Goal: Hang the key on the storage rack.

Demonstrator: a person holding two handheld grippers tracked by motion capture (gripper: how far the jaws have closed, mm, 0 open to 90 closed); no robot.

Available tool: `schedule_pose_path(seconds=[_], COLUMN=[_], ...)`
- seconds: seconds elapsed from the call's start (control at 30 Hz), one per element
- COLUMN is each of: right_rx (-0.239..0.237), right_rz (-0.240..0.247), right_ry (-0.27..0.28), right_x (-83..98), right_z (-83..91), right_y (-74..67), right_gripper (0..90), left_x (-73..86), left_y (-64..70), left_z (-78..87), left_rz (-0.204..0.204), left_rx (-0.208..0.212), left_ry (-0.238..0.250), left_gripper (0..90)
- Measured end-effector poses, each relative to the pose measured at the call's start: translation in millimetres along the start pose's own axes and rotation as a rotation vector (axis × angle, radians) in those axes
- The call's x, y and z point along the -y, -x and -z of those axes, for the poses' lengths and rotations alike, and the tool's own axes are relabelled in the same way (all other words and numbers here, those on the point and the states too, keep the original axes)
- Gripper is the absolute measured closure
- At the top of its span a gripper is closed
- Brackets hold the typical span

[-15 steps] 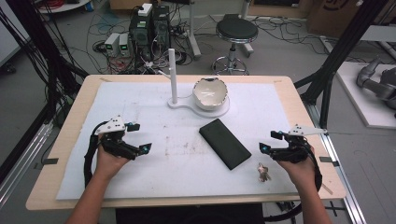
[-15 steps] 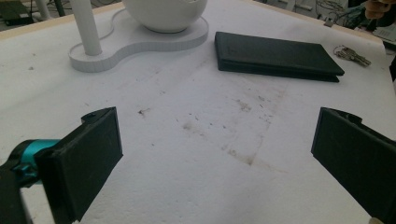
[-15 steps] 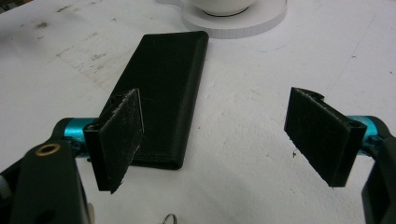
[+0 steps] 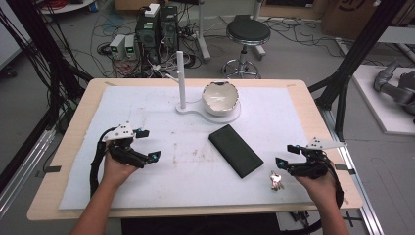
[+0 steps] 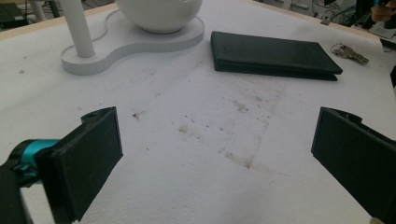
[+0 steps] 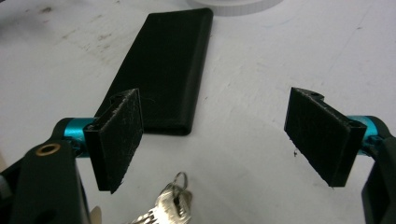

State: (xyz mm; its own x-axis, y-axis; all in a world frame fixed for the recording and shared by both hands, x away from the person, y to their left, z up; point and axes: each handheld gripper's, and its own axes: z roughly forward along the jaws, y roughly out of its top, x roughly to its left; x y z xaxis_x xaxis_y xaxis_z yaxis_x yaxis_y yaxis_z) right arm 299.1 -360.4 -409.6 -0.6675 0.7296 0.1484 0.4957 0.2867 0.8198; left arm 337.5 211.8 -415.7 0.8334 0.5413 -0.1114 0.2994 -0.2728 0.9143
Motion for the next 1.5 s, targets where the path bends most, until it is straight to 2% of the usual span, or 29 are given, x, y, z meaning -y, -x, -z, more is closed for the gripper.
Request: schedule_pose_path(seconds=[0.13,0.27,0.3,0.43,0.47,0.53,0.63,0.67,0.7,0.73,0.77,0.83,0.87,0.93,1.07,1.17,1.23,1.3,1.33,1.5], right_rx=[-0.007,-0.012,-0.019,-0.029,-0.029,-0.021,-0.015,-0.006,-0.006,-0.003,-0.003,0.009,0.009,0.004,0.028,0.049,0.054,0.051,0.053,0.041], right_rz=[0.002,-0.005,0.0,0.024,0.024,0.052,0.056,0.064,0.064,0.066,0.066,0.053,0.053,0.032,0.027,0.04,0.056,0.064,0.078,0.112], right_ry=[-0.044,-0.076,-0.103,-0.147,-0.147,-0.175,-0.19,-0.205,-0.205,-0.21,-0.21,-0.217,-0.217,-0.215,-0.21,-0.181,-0.134,-0.113,-0.08,-0.032], right_x=[8.3,13.7,16.6,21.4,21.4,22.7,23.4,24.2,24.2,24.8,24.8,25.4,25.4,25.8,23.9,19.1,9.7,5.1,-5.5,-30.5], right_z=[-3.3,-7.4,-9.8,-16.3,-16.3,-20.2,-21.8,-22.6,-22.6,-22.6,-22.6,-22.1,-22.1,-21.0,-18.9,-14.8,-8.2,-5.5,-0.4,6.7], right_y=[-10.4,-14.6,-16.2,-17.3,-17.3,-19.3,-19.9,-20.5,-20.5,-20.5,-20.5,-20.2,-20.2,-19.5,-19.7,-21.7,-25.6,-27.0,-30.3,-38.0], right_gripper=[20.2,20.4,26.0,38.4,38.4,49.9,55.0,61.7,61.7,67.4,67.4,78.1,78.1,88.9,89.8,90.0,90.0,90.0,90.0,90.0], left_x=[0.0,0.1,0.0,0.7,0.7,0.9,0.9,1.0,1.1,1.1,1.1,0.9,0.9,0.7,0.4,0.2,0.1,0.1,0.2,0.0], left_y=[0.0,-0.3,-0.7,-1.0,-1.0,-0.8,-1.2,-1.3,-1.3,-1.6,-1.6,-1.4,-1.0,-0.7,-0.4,-0.2,-0.3,-0.2,-0.5,-0.4], left_z=[-0.3,0.9,1.4,-0.5,-0.5,-1.0,-0.9,-0.8,-0.4,-0.3,-0.3,-0.1,-0.2,-0.1,0.7,1.2,1.3,1.2,1.2,2.1], left_rz=[-0.004,-0.007,-0.008,-0.007,-0.007,-0.008,-0.009,-0.006,-0.004,-0.006,-0.006,-0.007,-0.006,-0.006,-0.01,-0.01,-0.009,-0.004,-0.001,-0.003], left_rx=[0.002,-0.003,-0.006,-0.009,-0.009,-0.012,-0.014,-0.014,-0.017,-0.019,-0.019,-0.017,-0.018,-0.016,-0.014,-0.013,-0.015,-0.016,-0.016,-0.018], left_ry=[0.001,0.004,0.005,-0.004,-0.004,-0.009,-0.009,-0.007,-0.007,-0.006,-0.006,-0.004,-0.002,0.0,0.003,0.005,0.006,0.01,0.01,0.009], left_gripper=[1.8,1.8,1.8,1.8,1.8,1.8,1.8,1.8,1.8,1.8,1.8,1.8,1.8,1.8,1.8,1.8,1.8,1.8,1.8,1.8])
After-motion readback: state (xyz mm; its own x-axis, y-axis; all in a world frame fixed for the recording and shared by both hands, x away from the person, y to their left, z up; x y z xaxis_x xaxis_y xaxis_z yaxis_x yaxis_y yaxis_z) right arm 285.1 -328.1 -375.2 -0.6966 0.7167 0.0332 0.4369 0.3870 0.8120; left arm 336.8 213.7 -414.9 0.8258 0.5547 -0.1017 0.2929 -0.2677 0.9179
